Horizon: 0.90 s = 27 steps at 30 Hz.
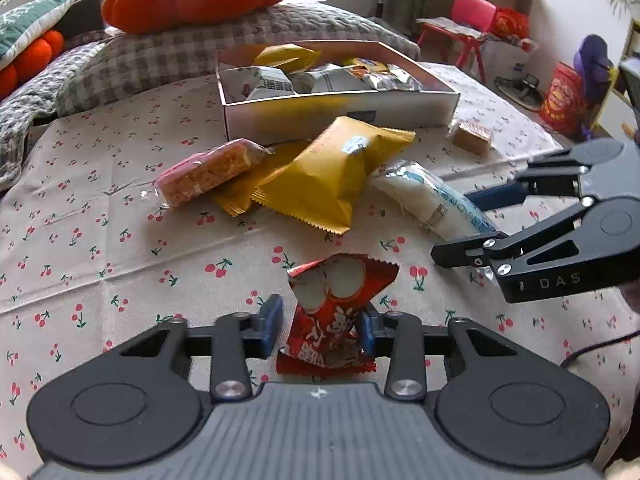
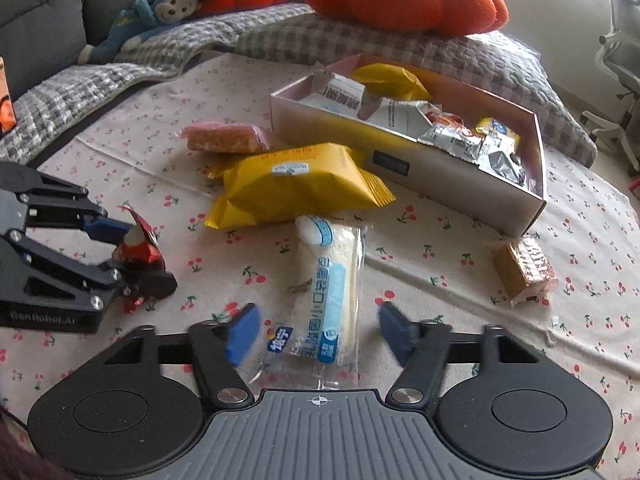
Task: Organize snacks
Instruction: 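Grasp the white-blue stick packet with the right gripper while the left holds the candy, then carry the candy and white-blue packet into the box and open both grippers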
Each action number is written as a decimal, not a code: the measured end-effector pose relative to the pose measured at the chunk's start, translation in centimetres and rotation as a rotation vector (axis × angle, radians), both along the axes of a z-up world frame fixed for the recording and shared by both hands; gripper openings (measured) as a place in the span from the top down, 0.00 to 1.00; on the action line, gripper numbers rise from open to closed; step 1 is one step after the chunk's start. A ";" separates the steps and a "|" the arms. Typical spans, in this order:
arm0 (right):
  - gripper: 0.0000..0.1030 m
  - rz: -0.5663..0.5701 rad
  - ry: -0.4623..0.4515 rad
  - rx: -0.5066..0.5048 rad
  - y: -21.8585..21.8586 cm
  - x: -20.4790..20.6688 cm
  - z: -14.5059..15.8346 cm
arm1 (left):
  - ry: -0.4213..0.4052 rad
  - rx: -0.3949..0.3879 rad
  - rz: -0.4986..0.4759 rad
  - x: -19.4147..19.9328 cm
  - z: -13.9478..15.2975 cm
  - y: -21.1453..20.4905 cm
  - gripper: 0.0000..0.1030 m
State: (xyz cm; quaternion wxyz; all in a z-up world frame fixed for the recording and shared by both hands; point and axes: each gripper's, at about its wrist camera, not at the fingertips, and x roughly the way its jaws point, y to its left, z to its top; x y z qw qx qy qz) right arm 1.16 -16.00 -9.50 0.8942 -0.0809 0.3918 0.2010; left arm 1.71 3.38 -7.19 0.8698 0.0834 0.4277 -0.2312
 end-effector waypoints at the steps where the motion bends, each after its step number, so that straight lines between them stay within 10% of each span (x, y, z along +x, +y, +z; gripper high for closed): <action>1: 0.60 0.004 0.000 0.004 0.0 0.0 0.1 | 0.002 -0.002 0.004 0.0 0.1 0.0 0.75; 8: 0.80 0.021 0.005 0.058 -0.7 -0.2 1.3 | 0.014 -0.016 0.047 0.5 0.9 0.1 0.77; 27: 0.84 0.004 -0.035 0.161 -3.7 -1.9 4.7 | 0.001 -0.072 0.097 1.7 3.7 -0.6 0.77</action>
